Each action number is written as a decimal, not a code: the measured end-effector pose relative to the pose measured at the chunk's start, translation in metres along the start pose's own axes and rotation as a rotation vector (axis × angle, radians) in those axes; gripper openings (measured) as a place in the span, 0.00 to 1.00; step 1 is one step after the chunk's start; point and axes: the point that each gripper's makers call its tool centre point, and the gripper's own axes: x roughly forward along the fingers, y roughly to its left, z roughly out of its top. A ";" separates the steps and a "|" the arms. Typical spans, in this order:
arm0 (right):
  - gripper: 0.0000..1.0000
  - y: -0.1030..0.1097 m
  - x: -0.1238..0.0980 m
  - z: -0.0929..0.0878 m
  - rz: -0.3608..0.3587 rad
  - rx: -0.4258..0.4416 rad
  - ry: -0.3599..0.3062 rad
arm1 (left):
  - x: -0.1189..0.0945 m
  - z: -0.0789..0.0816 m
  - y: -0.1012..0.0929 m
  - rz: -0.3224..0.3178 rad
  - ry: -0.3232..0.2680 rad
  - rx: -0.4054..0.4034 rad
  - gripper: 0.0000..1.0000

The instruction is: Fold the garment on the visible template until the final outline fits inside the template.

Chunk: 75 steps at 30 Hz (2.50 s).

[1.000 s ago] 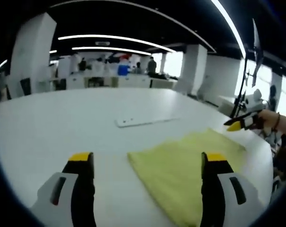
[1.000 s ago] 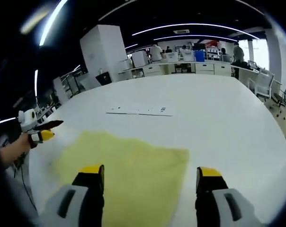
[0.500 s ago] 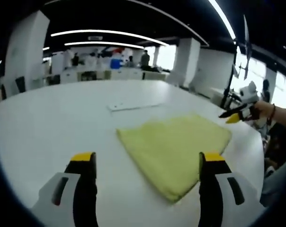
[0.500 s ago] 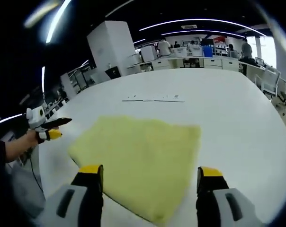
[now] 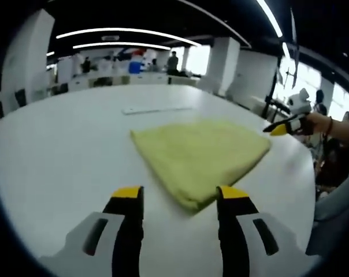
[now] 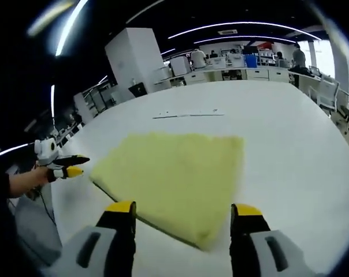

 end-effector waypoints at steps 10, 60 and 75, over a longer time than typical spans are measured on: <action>0.41 -0.003 -0.006 -0.022 -0.041 0.005 0.009 | 0.000 -0.015 -0.007 0.016 0.017 -0.046 0.26; 0.00 -0.034 -0.016 -0.042 -0.135 -0.108 0.021 | 0.003 -0.024 0.003 0.002 0.083 0.062 0.00; 0.00 -0.027 -0.023 -0.052 -0.121 -0.145 0.057 | -0.006 -0.034 -0.002 -0.022 0.135 0.137 0.00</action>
